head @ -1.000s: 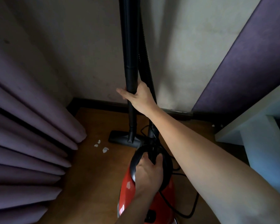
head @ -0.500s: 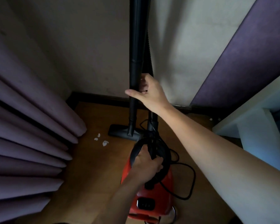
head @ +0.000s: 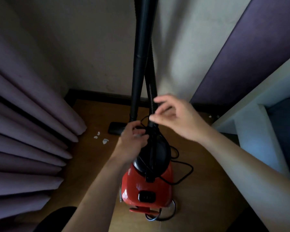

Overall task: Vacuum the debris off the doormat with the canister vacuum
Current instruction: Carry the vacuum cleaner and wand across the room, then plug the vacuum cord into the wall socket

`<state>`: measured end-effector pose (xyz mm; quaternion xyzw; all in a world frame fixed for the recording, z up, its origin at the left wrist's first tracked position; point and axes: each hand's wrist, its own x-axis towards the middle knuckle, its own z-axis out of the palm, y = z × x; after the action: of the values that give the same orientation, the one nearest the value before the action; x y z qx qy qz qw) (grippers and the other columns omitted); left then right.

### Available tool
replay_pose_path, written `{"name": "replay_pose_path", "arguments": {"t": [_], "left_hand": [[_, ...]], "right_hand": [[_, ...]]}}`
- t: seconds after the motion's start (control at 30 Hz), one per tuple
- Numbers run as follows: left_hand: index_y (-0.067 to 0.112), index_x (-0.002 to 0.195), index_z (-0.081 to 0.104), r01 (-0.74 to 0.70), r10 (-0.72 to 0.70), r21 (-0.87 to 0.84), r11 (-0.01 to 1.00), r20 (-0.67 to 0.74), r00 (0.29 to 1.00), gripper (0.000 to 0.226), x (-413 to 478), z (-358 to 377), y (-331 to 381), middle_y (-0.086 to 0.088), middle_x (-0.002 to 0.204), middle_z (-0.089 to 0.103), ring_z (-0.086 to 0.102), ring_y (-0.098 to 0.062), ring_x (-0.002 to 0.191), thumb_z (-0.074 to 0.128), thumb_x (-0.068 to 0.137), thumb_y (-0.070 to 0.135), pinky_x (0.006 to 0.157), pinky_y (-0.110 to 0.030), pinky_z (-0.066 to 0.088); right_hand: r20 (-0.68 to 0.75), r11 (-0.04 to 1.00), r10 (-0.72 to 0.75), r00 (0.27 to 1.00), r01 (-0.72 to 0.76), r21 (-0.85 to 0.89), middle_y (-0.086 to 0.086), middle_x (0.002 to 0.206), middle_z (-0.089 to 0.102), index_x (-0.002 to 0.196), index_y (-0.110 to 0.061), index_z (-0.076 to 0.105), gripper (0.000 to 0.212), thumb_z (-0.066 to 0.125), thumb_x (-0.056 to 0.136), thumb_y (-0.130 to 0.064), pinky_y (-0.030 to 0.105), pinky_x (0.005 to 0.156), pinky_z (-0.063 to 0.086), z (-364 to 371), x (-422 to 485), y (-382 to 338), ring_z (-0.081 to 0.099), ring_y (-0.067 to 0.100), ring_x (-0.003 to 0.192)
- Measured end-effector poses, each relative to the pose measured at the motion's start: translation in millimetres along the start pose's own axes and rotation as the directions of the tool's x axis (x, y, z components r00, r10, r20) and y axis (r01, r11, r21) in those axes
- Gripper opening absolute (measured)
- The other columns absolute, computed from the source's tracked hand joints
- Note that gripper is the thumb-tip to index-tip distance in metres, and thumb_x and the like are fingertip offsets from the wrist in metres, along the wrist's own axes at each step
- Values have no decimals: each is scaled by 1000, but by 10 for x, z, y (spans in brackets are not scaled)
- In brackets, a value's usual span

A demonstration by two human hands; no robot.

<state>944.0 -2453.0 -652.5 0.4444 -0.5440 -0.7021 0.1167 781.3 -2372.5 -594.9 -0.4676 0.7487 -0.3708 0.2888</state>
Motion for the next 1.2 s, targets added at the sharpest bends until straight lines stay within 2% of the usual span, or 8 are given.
{"name": "replay_pose_path", "arguments": {"t": [0.13, 0.27, 0.5, 0.6, 0.73, 0.9, 1.03, 1.2], "left_hand": [[7, 112, 64, -49, 40, -299, 953, -36, 999, 25, 27, 41, 202, -8, 97, 69, 69, -11, 81, 56, 94, -9, 71, -19, 57], [8, 104, 67, -108, 66, -442, 891, -110, 992, 19, 53, 157, 259, -7, 98, 69, 70, -12, 83, 59, 94, -6, 78, -21, 56], [8, 119, 64, -153, 152, -516, 843, -45, 987, 28, 72, 202, 324, -13, 114, 71, 70, -20, 106, 66, 91, 5, 93, -29, 54], [18, 123, 62, -183, 181, -379, 907, -40, 983, 34, 72, 134, 334, -3, 119, 72, 67, -14, 112, 68, 90, 27, 98, -31, 51], [34, 113, 63, -188, 188, -2, 982, -49, 981, 19, 151, -63, 280, 8, 118, 69, 63, -8, 113, 55, 99, 44, 102, -34, 46], [23, 119, 65, -160, 226, 534, 830, -61, 972, 32, 208, -231, 153, 8, 112, 62, 56, -10, 107, 50, 101, 44, 88, -26, 41], [23, 116, 66, -161, 215, 552, 818, -35, 976, 27, 227, -253, 95, 8, 110, 64, 58, -8, 106, 51, 101, 40, 83, -23, 42], [27, 110, 68, -297, 319, 506, 810, 44, 947, 15, 198, -206, 224, 8, 101, 70, 65, -4, 99, 59, 99, 31, 83, -24, 52]], "right_hand": [[227, 992, 32, 973, -3, -128, -10, 98, 71, 130, -30, 56, 64, 81, 76, -53, 29, 79, 60, 158, -233, 62, 70, 1, 82], [110, 995, 81, 991, -75, -60, -10, 89, 75, 132, -33, 47, 72, 83, 73, -53, 13, 71, 54, 277, -317, 147, 70, -3, 80], [92, 997, 69, 993, -71, 26, -4, 85, 76, 100, -21, 76, 22, 83, 82, -31, 20, 67, 56, 242, -326, 302, 72, 7, 70], [168, 997, 69, 983, -75, 27, 1, 85, 75, 102, -19, 78, 18, 78, 86, -28, 24, 62, 55, 79, -325, 373, 70, 14, 63], [164, 991, 127, 978, -133, 24, -6, 81, 74, 102, -22, 77, 15, 75, 88, -25, 26, 58, 53, -203, -348, 483, 60, 11, 53], [104, 983, 181, 978, -175, -60, -21, 62, 66, 98, -25, 73, 8, 70, 91, -26, 22, 56, 49, -569, -336, 712, 56, -1, 53], [-31, 987, 119, 992, -121, -104, -16, 64, 66, 96, -29, 71, 6, 66, 95, -26, 19, 58, 45, -800, -312, 745, 57, 1, 55], [-281, 996, -31, 959, 6, -90, -1, 80, 73, 105, -33, 73, 26, 72, 84, -49, 44, 67, 56, -1115, -322, 512, 68, 25, 71]]}}
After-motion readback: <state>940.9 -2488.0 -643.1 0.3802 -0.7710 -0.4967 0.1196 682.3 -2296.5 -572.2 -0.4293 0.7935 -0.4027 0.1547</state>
